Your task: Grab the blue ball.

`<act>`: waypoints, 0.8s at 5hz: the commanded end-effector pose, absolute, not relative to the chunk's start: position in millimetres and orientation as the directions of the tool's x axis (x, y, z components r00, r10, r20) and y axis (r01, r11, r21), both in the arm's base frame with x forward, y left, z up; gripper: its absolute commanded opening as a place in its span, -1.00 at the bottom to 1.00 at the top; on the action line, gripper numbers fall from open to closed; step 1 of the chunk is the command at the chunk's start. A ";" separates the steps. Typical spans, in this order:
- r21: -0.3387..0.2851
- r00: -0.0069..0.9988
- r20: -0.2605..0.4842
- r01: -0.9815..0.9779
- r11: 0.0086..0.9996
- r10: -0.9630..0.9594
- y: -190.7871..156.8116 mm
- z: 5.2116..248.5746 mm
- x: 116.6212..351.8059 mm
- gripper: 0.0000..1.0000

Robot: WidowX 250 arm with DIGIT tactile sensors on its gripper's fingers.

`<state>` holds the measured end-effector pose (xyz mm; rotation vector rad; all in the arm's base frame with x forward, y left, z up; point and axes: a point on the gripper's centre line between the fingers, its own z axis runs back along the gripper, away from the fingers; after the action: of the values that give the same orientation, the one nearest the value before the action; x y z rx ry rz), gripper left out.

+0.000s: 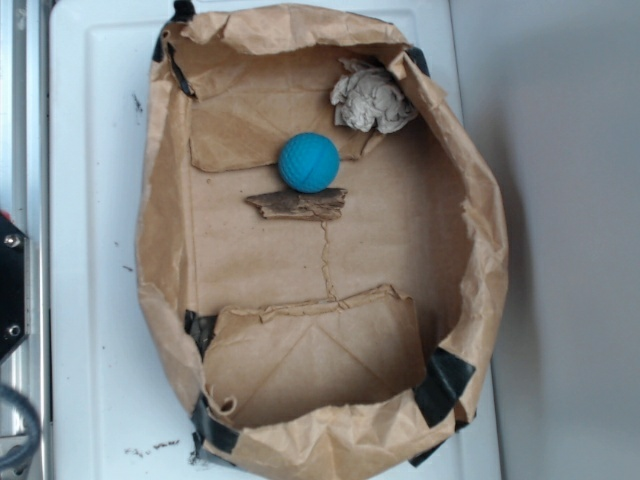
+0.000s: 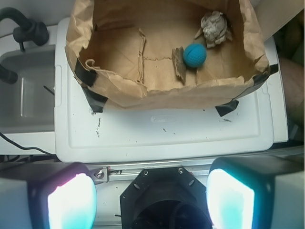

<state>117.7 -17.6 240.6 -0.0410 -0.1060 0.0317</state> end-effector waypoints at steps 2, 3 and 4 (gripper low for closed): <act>-0.169 0.846 0.186 -0.474 0.864 0.500 -8.1 236.1 188.5 1.00; -0.169 0.846 0.186 -0.474 0.864 0.500 -8.1 236.1 188.5 1.00; -0.169 0.846 0.186 -0.474 0.864 0.500 -8.1 236.1 188.5 1.00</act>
<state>183.9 -10.1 223.4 -0.1080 -0.1843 0.5121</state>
